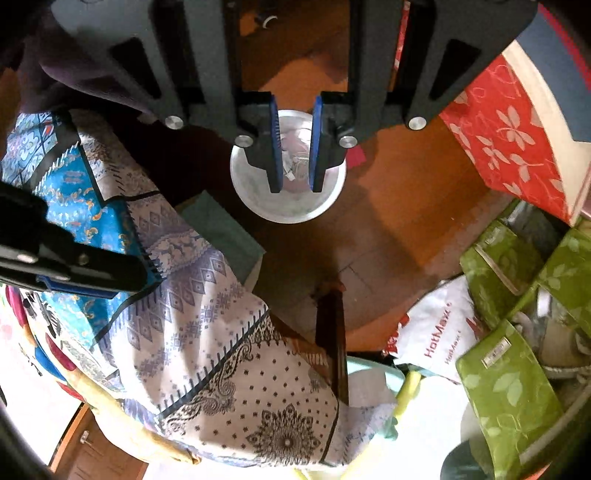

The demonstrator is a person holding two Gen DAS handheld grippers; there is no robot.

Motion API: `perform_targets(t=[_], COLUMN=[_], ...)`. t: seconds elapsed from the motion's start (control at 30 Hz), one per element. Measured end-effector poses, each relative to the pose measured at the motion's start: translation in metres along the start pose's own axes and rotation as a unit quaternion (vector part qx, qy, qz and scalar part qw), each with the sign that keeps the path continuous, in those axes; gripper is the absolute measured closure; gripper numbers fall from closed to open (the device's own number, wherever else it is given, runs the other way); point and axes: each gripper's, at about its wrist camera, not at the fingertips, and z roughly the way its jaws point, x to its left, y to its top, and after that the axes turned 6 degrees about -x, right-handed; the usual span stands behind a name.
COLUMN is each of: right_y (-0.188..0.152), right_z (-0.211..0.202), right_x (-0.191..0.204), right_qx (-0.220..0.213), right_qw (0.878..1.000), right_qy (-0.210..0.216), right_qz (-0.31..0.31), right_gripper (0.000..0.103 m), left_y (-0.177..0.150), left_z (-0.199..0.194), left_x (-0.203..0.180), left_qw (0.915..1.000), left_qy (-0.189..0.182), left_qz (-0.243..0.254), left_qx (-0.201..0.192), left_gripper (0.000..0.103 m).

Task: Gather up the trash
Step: 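Open both tools to drop razor and toothpaste tube into the bucket, then move both open tools back over the bed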

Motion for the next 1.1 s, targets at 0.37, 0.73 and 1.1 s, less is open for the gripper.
perform_targets(t=[0.37,0.73,1.1], right_y=[-0.009,-0.035,-0.079], right_z=[-0.074,-0.167,-0.245], right_x=[-0.011,-0.038,-0.103], right_qx=[-0.058,-0.14,-0.203], right_qw=[0.998,0.988,0.967], right_qy=[0.002,-0.02,-0.105], right_qz=[0.02,0.066,0.11], right_gripper=[0.065,0.065,0.065], left_y=[0.008,0.018,0.024], left_z=[-0.08,-0.154,-0.179], left_x=[-0.03,-0.098,-0.201], left_qw=[0.997,0.9859,0.9691], left_qy=[0.0,-0.037,-0.087], left_qz=[0.036,0.085,0.15], left_qx=[-0.069,-0.139,-0.175], left_gripper=[0.083,0.078,0.056])
